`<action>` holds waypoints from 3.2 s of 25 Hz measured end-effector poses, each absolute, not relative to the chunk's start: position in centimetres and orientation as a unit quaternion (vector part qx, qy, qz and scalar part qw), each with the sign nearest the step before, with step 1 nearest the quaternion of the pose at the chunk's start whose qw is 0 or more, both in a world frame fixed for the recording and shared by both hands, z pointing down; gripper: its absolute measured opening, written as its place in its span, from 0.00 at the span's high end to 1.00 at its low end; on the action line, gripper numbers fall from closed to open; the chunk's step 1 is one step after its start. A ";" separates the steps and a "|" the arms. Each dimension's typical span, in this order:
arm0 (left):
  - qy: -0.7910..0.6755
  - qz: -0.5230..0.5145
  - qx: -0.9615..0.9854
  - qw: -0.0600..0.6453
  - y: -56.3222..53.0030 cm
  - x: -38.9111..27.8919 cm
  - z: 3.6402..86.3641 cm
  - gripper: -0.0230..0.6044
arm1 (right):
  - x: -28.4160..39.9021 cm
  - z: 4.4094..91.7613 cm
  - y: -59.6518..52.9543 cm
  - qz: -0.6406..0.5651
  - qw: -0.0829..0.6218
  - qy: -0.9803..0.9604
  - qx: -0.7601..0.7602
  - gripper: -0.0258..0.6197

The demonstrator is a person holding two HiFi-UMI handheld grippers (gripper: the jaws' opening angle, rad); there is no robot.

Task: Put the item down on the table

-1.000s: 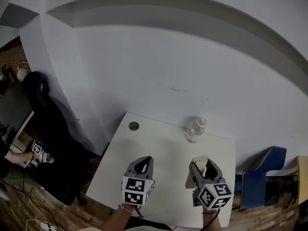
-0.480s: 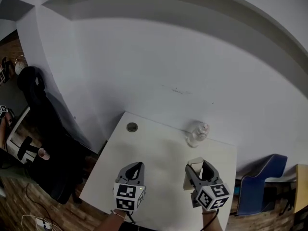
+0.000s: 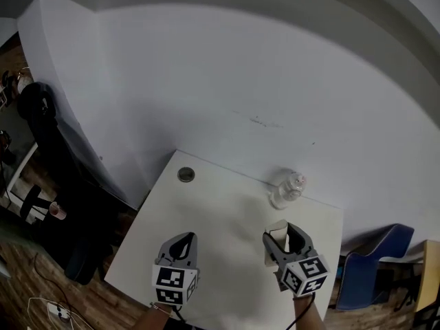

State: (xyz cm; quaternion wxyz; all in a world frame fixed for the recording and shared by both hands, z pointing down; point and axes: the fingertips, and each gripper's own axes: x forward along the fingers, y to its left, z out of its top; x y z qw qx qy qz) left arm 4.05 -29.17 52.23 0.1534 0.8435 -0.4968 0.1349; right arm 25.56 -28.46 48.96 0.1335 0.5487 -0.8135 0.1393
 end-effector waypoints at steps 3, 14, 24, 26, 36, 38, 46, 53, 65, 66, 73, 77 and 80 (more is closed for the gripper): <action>-0.501 0.140 0.840 0.157 -29.2 3.8 52.9 0.94 | 25.5 49.7 -29.2 0.134 0.148 -0.823 0.532 0.50; -0.506 0.158 0.832 0.164 -28.6 3.3 54.4 0.94 | 24.3 51.9 -32.2 0.095 0.212 -0.854 0.465 0.50; -0.513 0.164 0.825 0.172 -29.1 2.5 55.7 0.94 | 23.2 54.3 -33.9 0.080 0.266 -0.864 0.421 0.50; -0.514 0.167 0.823 0.173 -29.1 2.3 56.0 0.94 | 22.8 54.7 -34.1 0.074 0.278 -0.864 0.414 0.50; -0.507 0.174 0.823 0.186 -29.3 2.0 56.9 0.94 | 20.5 57.1 -35.0 0.059 0.329 -0.871 0.360 0.50; -0.506 0.174 0.823 0.188 -29.5 2.0 57.0 0.94 | 20.1 57.6 -35.0 0.061 0.339 -0.873 0.346 0.50; -0.510 0.177 0.820 0.192 -30.2 1.4 57.4 0.94 | 18.9 59.4 -35.3 0.066 0.370 -0.872 0.312 0.50; -0.516 0.176 0.813 0.203 -30.4 0.5 57.8 0.94 | 18.0 60.9 -35.1 0.065 0.397 -0.871 0.283 0.50; -0.523 0.161 0.808 0.219 -30.9 -0.3 58.0 0.94 | 16.8 63.6 -34.5 0.063 0.442 -0.863 0.234 0.50; -0.524 0.161 0.807 0.219 -31.0 -0.4 58.0 0.94 | 16.7 63.7 -34.4 0.063 0.444 -0.863 0.232 0.50; -0.527 0.163 0.803 0.226 -30.9 -1.0 58.5 0.94 | 16.7 64.5 -34.2 0.075 0.457 -0.859 0.216 0.50; -0.526 0.163 0.804 0.225 -30.9 -1.0 58.6 0.94 | 16.7 64.3 -34.6 0.096 0.454 -0.858 0.222 0.50; -0.524 0.165 0.805 0.224 -30.8 -1.0 58.6 0.94 | 16.8 64.3 -34.6 0.102 0.452 -0.856 0.228 0.50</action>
